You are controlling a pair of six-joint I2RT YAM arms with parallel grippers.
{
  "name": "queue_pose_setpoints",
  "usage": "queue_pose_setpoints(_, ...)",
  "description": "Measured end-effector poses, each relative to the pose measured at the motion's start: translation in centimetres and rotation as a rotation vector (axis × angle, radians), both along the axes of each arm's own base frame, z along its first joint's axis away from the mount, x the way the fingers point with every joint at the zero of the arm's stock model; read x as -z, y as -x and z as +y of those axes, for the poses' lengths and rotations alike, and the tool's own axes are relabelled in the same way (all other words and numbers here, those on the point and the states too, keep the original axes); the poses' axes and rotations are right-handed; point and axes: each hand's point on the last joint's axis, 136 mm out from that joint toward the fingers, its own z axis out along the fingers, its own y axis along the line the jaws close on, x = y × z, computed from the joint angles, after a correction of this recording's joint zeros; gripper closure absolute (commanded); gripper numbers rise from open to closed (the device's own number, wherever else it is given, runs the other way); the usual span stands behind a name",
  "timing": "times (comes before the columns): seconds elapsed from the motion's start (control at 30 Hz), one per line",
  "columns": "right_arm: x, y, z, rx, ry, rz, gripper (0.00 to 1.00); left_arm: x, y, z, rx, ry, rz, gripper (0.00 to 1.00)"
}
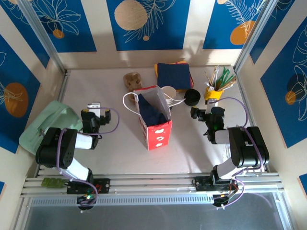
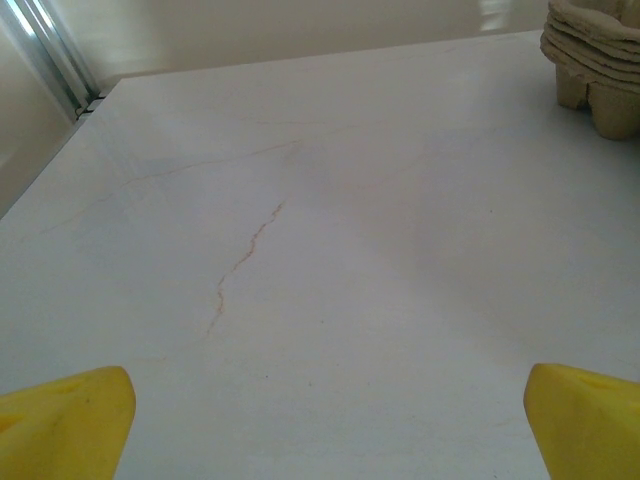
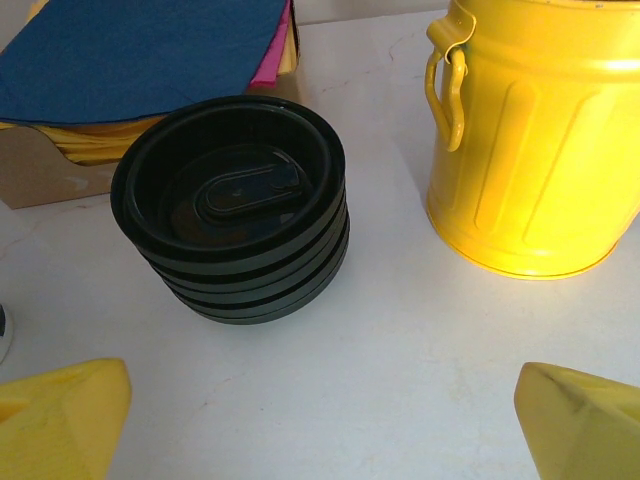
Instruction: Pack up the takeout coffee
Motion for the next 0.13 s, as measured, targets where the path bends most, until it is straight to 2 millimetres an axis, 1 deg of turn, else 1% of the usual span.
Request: queue_pose_setpoints(0.13,-0.10,-0.08,0.00,0.000,0.000,-0.002,0.01,0.00,0.00,0.00,0.000,0.000,0.000,0.01)
